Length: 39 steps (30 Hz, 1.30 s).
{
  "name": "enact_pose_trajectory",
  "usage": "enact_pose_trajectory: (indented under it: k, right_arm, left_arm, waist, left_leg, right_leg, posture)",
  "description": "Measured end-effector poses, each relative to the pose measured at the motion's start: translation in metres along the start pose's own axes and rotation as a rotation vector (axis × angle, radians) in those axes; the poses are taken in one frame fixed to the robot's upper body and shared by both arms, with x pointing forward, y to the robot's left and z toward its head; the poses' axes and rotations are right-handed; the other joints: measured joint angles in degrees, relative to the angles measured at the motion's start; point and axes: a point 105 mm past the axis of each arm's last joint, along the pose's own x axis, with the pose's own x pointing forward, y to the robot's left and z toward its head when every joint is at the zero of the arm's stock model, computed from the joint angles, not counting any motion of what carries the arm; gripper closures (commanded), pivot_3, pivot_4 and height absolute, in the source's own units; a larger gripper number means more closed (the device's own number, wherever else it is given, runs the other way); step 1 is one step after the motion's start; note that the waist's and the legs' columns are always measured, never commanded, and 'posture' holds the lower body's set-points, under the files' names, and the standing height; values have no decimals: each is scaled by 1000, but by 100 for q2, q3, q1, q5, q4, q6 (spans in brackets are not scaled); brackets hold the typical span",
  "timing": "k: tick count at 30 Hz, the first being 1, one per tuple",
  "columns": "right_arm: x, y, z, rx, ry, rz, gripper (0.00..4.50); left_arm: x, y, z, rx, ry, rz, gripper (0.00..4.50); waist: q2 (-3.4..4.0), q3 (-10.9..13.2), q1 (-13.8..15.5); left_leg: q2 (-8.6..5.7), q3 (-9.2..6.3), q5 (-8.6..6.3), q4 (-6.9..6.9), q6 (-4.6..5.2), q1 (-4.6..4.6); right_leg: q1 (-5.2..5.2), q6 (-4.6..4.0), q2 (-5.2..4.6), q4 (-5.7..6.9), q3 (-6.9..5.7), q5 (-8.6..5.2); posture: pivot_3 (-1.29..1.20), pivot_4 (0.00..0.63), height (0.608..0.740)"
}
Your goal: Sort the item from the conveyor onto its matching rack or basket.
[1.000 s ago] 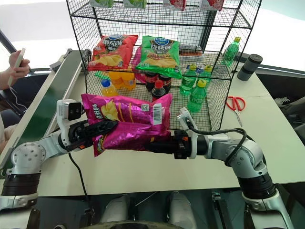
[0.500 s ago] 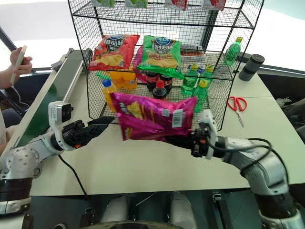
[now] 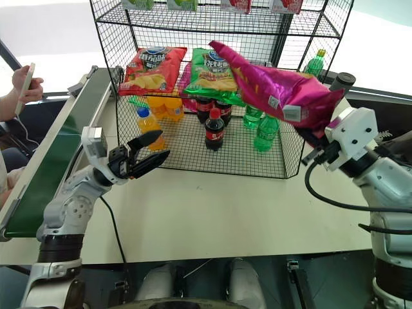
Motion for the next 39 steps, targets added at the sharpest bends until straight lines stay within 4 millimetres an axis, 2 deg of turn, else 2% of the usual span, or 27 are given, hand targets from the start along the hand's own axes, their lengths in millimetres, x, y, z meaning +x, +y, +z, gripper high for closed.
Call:
enact_pose_trajectory:
  k: [5, 9, 12, 17, 25, 31, 37, 39]
  right_arm:
    - [8, -15, -23, -284, 95, -71, 4325]
    - [16, -33, -27, -453, 124, -149, 4325]
    - [28, -33, -34, -558, 156, -136, 4325]
    - [52, -22, -48, -610, 192, -109, 4325]
    - [73, -44, -61, -574, 259, -230, 4325]
    - [90, -46, -73, -598, 306, -235, 4325]
    - [100, -53, -76, -602, 318, -247, 4325]
    - [100, -53, -77, -601, 319, -249, 3306]
  left_arm:
    - [11, -7, -13, -12, -3, -8, 0]
    - [11, -9, -16, -17, -10, 12, 0]
    - [11, -14, -22, -19, 7, 13, 0]
    - [16, -17, -24, -10, -1, 17, 0]
    - [15, -17, -20, 45, -8, 45, 0]
    - [18, -14, -16, 103, -30, 85, 0]
    - [19, -14, -17, 122, -21, 88, 0]
    - [21, -15, -18, 125, -20, 82, 0]
  waist:
    - [-1, 2, 1]
    - [0, 3, -21]
    - [1, 3, -27]
    - [3, 4, -23]
    - [7, 6, -19]
    - [8, 7, -37]
    - [9, 8, -15]
    - [9, 7, -14]
  left_leg:
    - [0, 4, 4, 1, -7, 0]
    - [2, 4, 6, 1, -10, 3]
    - [3, 4, 8, 1, -13, 4]
    - [3, 4, 9, 1, -15, 2]
    - [3, 7, 10, 2, -16, 0]
    - [4, 9, 12, 2, -19, 1]
    - [3, 11, 12, 4, -18, 0]
    - [3, 10, 12, 5, -18, 0]
  right_leg:
    - [-1, 1, -1, 0, 1, 0]
    - [-1, 1, 0, 3, 3, 0]
    - [-1, 2, 1, 3, 4, -1]
    - [-1, 2, 0, 3, 4, -1]
    - [-1, 2, -1, 1, 4, -1]
    - [-2, 2, -1, 5, 5, -1]
    - [-1, 2, -2, 3, 4, 0]
    - [0, 3, -3, 4, 4, 0]
  posture:
    - [0, 150, 726]
    - [0, 150, 726]
    - [0, 150, 726]
    - [0, 150, 726]
    - [0, 150, 726]
    - [0, 150, 726]
    - [0, 150, 726]
    - [0, 150, 726]
